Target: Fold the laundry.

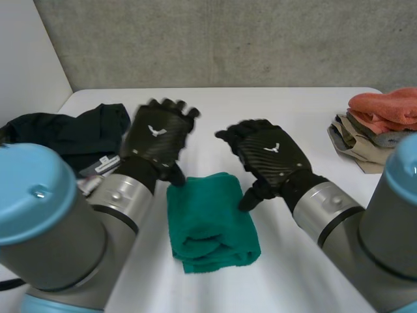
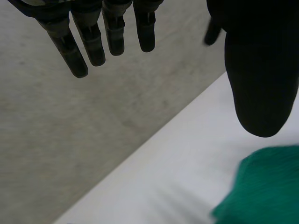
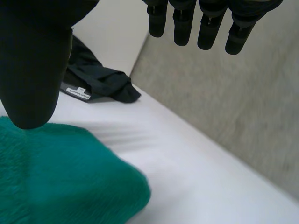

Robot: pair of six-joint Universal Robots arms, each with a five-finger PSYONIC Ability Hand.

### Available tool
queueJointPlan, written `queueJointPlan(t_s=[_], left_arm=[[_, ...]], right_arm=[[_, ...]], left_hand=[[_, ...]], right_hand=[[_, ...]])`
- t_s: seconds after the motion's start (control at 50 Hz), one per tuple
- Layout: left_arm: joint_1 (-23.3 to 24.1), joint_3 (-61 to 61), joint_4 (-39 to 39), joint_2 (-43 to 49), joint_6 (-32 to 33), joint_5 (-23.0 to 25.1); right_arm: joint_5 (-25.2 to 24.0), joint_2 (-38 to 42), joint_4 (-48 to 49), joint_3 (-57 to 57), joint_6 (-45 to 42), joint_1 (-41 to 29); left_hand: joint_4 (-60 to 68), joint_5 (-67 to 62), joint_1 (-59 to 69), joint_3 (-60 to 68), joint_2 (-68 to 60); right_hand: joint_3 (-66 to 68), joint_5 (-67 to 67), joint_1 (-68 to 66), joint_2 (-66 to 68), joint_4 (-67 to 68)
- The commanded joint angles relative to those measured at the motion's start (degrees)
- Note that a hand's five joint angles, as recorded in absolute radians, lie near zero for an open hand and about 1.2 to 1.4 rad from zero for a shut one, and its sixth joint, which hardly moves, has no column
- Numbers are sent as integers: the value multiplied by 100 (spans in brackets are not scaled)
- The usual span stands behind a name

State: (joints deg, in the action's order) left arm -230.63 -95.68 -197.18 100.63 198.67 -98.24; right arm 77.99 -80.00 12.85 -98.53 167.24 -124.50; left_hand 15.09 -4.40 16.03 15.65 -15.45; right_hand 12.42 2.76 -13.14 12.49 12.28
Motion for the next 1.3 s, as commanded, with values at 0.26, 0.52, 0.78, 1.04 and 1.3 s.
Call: queueJointPlan(t_s=[0.26, 0.52, 0.78, 1.04, 1.3], left_arm=[[537, 67, 1226, 1643, -883, -855], [422, 260, 1252, 1073, -127, -583], [-553, 1331, 2033, 395, -136, 2157], [-764, 2071, 2650, 765, -162, 3513], [-580, 2079, 2580, 888, -180, 3373]], right_arm=[[-73, 2375, -1566, 1196, 538, 383], [682, 1392, -864, 722, -842, 120], [701, 442, 789, -1027, -1335, -513], [445, 1470, 2222, -1582, -1414, -795], [428, 1892, 2960, -1292, -1423, -769]], left_hand=[[50, -120, -44, -6, -14], [-218, 149, -312, -274, 255], [-67, -2, -161, -123, 104], [-84, 15, -178, -140, 120], [-67, -2, -161, -123, 103]], right_hand=[[-242, -276, 314, -249, -228], [-242, -276, 314, -249, -228], [-242, -276, 314, -249, -228], [-242, -276, 314, -249, -228], [556, 522, -485, 550, 571]])
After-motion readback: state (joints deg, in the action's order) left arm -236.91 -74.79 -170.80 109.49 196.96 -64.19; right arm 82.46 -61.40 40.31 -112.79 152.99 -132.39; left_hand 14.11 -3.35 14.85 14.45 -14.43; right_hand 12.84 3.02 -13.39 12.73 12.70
